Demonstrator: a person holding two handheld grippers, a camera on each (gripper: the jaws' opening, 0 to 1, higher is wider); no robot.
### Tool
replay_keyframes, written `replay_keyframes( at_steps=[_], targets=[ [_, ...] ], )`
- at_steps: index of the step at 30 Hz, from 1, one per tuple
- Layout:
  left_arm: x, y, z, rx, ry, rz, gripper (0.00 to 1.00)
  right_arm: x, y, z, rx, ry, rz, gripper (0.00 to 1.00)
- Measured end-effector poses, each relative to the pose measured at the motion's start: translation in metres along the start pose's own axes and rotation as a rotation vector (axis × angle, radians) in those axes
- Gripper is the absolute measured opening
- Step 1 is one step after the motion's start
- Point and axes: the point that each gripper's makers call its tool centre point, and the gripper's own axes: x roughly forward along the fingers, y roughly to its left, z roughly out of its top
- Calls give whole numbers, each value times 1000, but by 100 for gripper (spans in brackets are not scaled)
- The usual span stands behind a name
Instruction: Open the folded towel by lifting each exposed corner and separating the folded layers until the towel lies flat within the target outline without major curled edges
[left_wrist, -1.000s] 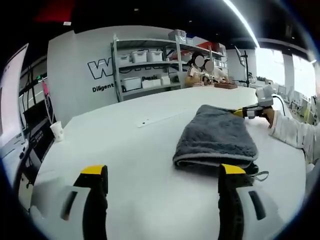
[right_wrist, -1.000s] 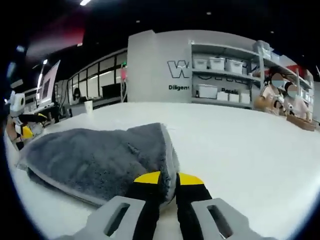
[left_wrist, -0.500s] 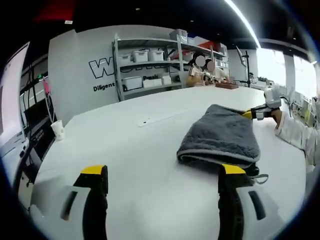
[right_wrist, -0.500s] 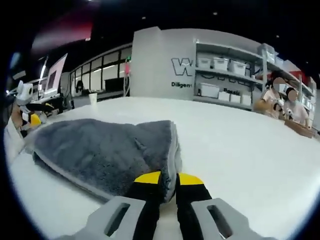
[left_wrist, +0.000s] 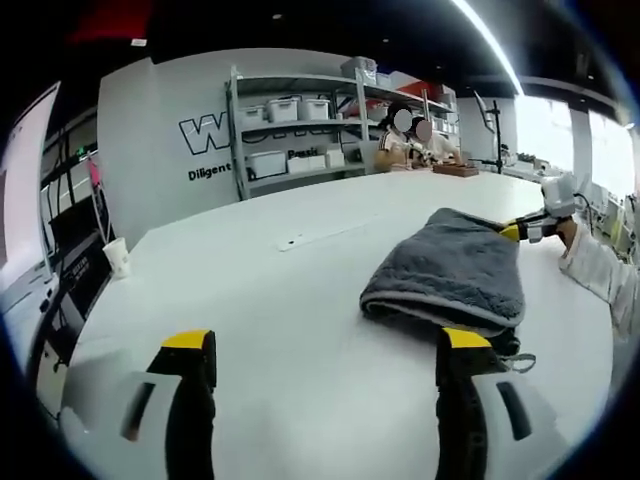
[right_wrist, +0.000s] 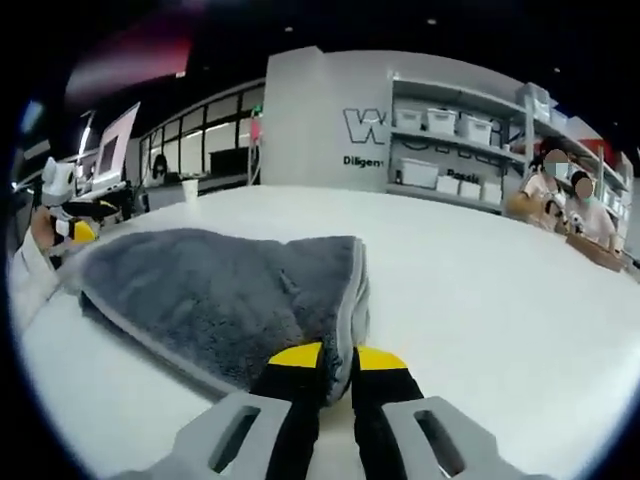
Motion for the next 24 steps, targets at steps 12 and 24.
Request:
replay_keyframes(
  at_steps=[12, 24],
  targets=[
    [2, 1, -4, 1, 15, 6, 90, -13, 3, -6, -59, 20, -34, 4],
    [3, 3, -6, 5, 25, 10, 89, -25, 9, -11, -80, 24, -61, 4]
  ],
)
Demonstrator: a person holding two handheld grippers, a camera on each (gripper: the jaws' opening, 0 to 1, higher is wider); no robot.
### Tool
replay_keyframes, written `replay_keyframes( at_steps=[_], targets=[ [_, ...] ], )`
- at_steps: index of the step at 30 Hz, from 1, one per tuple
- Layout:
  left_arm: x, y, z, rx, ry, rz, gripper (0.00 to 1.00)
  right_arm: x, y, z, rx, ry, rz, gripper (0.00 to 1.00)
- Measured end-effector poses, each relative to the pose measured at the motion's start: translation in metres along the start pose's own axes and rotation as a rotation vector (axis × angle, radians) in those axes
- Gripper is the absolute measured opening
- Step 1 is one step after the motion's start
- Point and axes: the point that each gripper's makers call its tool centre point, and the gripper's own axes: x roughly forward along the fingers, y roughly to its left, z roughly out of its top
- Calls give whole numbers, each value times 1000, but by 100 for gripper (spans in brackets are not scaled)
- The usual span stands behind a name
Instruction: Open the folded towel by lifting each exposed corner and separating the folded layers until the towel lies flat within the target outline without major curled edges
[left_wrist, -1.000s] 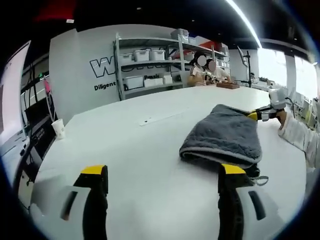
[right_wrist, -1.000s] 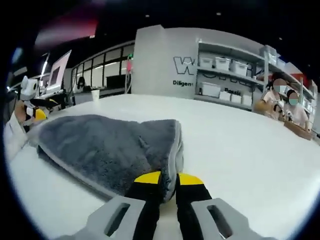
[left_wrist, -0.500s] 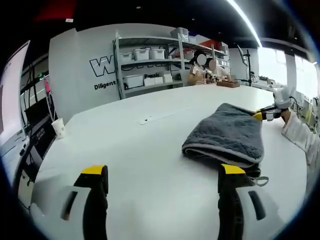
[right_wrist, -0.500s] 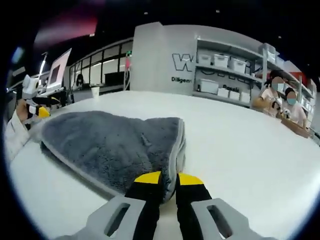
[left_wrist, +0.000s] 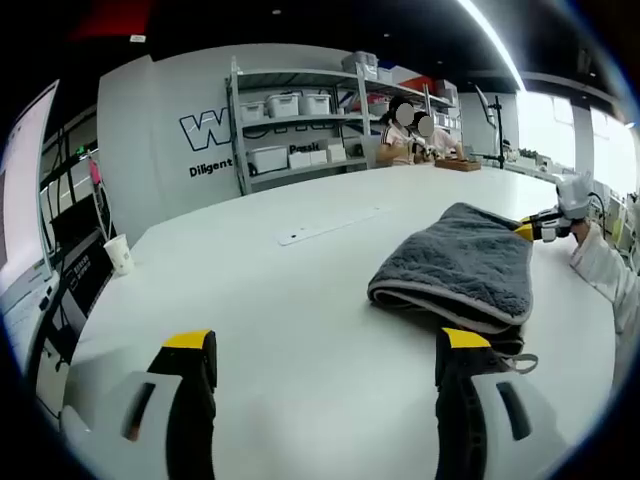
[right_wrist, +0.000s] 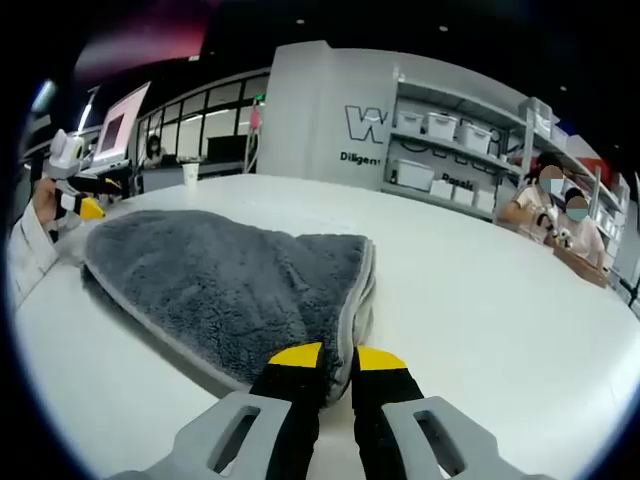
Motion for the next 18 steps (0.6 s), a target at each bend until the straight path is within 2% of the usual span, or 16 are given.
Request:
replay_keyframes(
  at_steps=[18],
  targets=[
    [0, 1, -1, 4, 8, 2, 89, -13, 8, -3, -116, -16, -47, 4]
  ],
)
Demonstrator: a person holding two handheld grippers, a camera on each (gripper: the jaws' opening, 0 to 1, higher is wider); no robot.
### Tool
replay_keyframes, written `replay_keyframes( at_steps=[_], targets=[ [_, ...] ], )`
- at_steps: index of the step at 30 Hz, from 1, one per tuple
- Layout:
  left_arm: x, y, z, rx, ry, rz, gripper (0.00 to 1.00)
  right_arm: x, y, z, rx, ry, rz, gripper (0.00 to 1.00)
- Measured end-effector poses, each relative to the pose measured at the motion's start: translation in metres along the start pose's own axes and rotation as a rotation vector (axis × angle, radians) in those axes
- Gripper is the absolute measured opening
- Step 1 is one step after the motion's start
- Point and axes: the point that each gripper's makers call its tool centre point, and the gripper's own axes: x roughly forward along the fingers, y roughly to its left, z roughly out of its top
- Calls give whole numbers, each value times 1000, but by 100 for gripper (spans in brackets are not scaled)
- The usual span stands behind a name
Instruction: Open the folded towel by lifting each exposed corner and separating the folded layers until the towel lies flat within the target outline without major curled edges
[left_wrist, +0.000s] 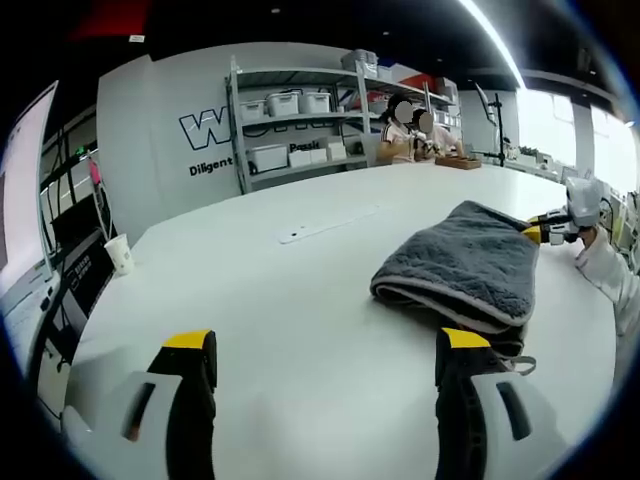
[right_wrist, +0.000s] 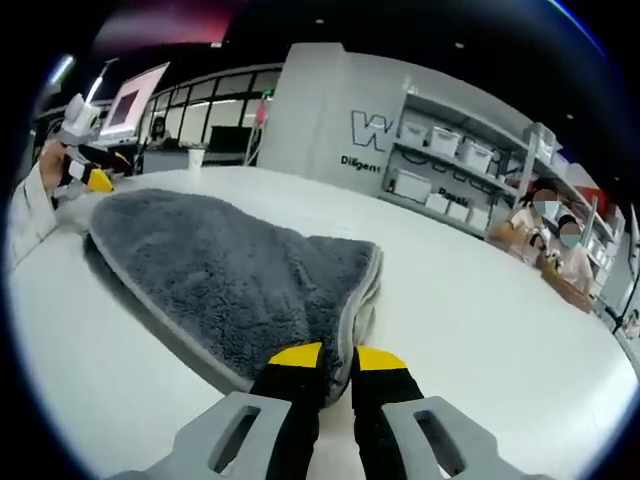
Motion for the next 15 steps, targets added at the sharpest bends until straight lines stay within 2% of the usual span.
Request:
replay_keyframes(
  at_steps=[3, 7, 10, 11, 15],
  targets=[
    [0, -1, -1, 1, 3, -3, 89, 0, 0, 0, -10, -1, -1, 4],
    [1, -2, -1, 4, 7, -3, 89, 1, -1, 1, -71, -22, 0, 6],
    [1, -1, -2, 4, 9, -4, 89, 0, -3, 1, -65, -34, 6, 10],
    [1, -1, -2, 3, 9, -3, 89, 0, -6, 1, -44, -38, 6, 12],
    [1, -1, -3, 2, 13, -2, 89, -2, -20, 2, -12, -53, -45, 32]
  ],
)
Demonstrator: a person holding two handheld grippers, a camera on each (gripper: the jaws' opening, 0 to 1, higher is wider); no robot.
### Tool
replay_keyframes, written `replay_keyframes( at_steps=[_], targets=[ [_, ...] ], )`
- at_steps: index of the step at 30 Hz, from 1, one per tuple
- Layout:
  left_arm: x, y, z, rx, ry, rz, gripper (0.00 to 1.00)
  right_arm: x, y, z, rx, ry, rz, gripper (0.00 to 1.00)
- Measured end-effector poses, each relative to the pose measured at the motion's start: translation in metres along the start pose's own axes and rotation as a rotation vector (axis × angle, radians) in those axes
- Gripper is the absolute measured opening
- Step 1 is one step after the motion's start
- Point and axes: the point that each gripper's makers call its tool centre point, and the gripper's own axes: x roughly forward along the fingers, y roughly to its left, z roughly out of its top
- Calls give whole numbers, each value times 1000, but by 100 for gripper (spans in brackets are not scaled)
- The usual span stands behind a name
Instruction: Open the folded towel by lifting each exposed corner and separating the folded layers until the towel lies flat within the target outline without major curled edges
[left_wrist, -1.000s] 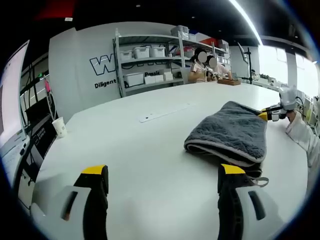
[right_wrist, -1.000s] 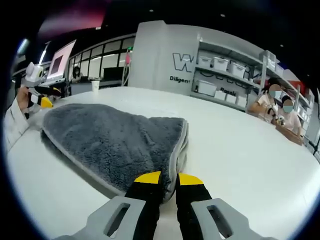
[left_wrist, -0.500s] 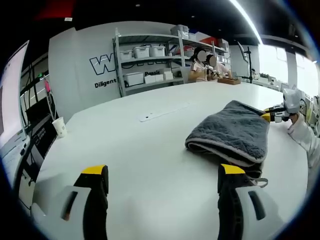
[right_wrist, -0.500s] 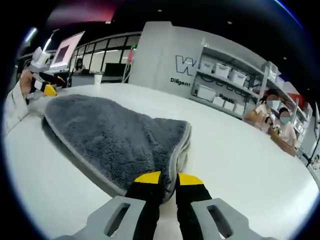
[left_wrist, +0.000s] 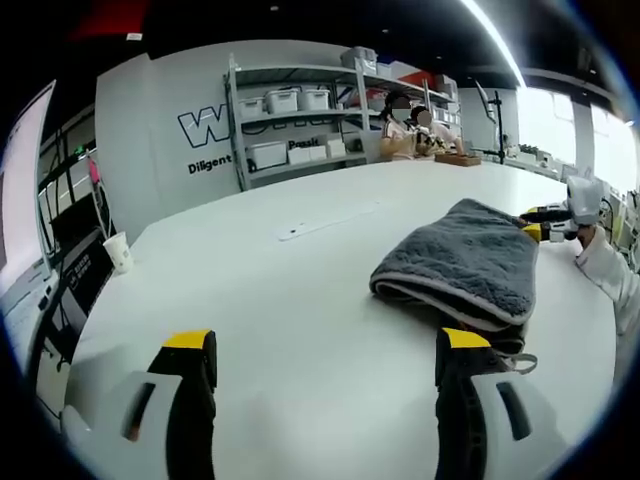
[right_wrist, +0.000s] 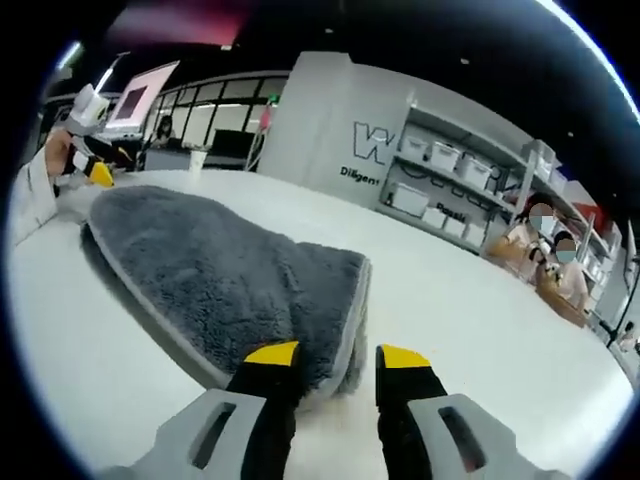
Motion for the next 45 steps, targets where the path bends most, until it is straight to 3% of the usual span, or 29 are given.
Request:
replay_keyframes(
  at_steps=[4, 9, 13, 19, 27, 31, 35, 38, 40, 45],
  targets=[
    [0, 0, 0, 0, 1, 0, 89, -2, -8, 0, 32, -4, -26, 52],
    [-2, -1, 1, 0, -2, 2, 90, -9, -39, 0, 60, -19, -165, 86],
    [-3, -1, 2, 1, -6, 4, 90, -12, -48, -1, 130, -32, -176, 99],
    [-3, -1, 0, -1, -3, 6, 90, -16, -57, -6, 229, -36, -166, 99],
    [-11, -4, -1, 9, -13, 13, 90, -17, -59, -6, 289, -48, -138, 99],
    [-16, -7, -1, -41, -50, -4, 90, -16, -51, -4, 325, -55, -81, 99],
    [-24, -2, -4, -58, -69, 39, 89, -19, -49, 2, 338, -85, -60, 99],
    [-30, -24, -7, -102, -87, -22, 87, -20, -47, 5, 351, -99, -46, 99],
    [-34, -40, -8, -89, -88, -51, 85, -20, -45, 8, 360, -114, -33, 99],
    [-46, -71, -13, -87, -90, -73, 88, -20, -39, 10, 346, -114, -14, 99]
  ],
)
